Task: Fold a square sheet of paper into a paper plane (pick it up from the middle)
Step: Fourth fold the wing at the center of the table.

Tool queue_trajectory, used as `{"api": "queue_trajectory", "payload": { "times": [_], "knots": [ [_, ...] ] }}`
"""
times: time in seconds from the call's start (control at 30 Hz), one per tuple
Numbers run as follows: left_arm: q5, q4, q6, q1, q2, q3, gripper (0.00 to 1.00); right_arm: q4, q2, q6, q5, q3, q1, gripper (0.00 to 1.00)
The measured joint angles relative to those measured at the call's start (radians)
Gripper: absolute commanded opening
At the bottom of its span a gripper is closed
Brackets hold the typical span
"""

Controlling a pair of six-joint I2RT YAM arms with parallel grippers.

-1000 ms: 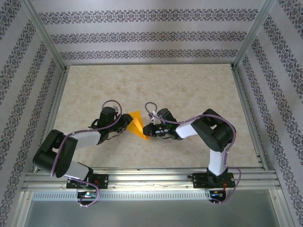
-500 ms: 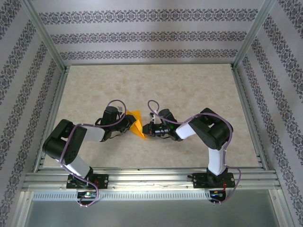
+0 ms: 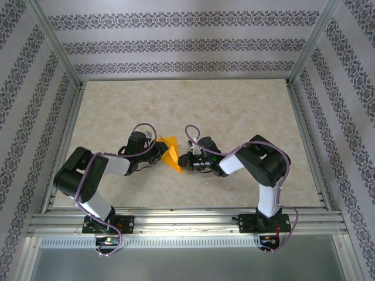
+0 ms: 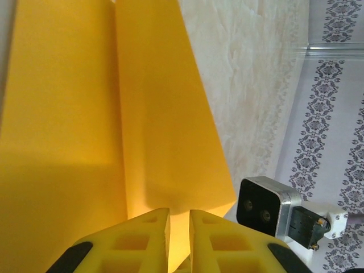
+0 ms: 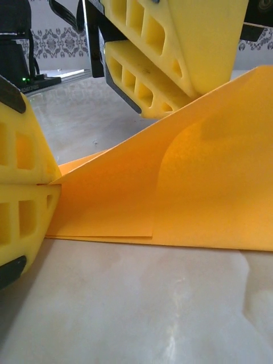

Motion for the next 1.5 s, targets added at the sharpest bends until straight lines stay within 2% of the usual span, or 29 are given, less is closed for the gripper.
{"api": "queue_trajectory", "payload": {
  "times": [0.43, 0.97, 1.2, 1.5],
  "knots": [
    [-0.011, 0.047, -0.027, 0.000, 0.072, -0.037, 0.06, -0.050, -0.043, 0.003, 0.035, -0.023, -0.007, 0.00],
    [-0.039, 0.092, -0.053, -0.008, 0.052, -0.074, 0.05, -0.050, -0.045, 0.007, 0.038, -0.027, -0.008, 0.00],
    [-0.053, 0.074, -0.050, -0.008, 0.013, -0.076, 0.08, -0.053, -0.045, 0.007, 0.037, -0.026, -0.008, 0.00],
    [-0.040, -0.019, 0.037, -0.008, -0.074, -0.006, 0.08, -0.053, -0.045, 0.026, 0.038, -0.026, -0.008, 0.00]
  ]
}}
